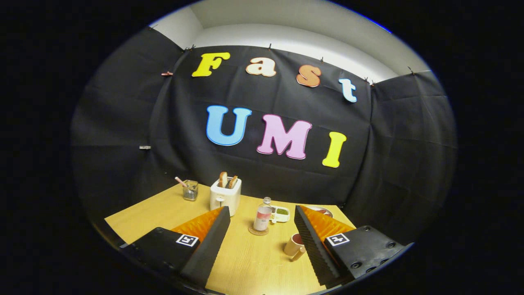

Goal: Take the bottle from table, then pour the juice into the cup, finally place the bottle on the coaster

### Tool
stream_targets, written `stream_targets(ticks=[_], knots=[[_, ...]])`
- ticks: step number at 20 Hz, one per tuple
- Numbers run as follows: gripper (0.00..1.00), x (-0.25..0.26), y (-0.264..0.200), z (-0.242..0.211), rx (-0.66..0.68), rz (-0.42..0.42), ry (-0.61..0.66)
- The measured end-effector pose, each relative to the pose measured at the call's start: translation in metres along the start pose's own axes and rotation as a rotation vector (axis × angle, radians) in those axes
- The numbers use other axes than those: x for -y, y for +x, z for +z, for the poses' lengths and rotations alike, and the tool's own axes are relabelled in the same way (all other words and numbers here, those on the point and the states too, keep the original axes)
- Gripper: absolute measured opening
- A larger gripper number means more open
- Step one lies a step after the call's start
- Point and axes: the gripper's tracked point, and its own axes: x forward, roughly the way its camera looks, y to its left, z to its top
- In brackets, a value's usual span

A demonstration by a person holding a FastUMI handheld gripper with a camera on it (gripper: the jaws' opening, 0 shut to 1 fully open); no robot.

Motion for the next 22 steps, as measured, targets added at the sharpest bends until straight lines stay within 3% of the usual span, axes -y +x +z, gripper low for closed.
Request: stream_targets(ticks=[9, 15, 22], knots=[[0.96, 0.020, -0.031, 0.027, 0.044, 0.006, 0.087], [0.97, 0.017, -0.026, 0.025, 0.059, -0.049, 0.158], [0.97, 0.025, -0.016, 0.002, 0.041, -0.156, 0.141]])
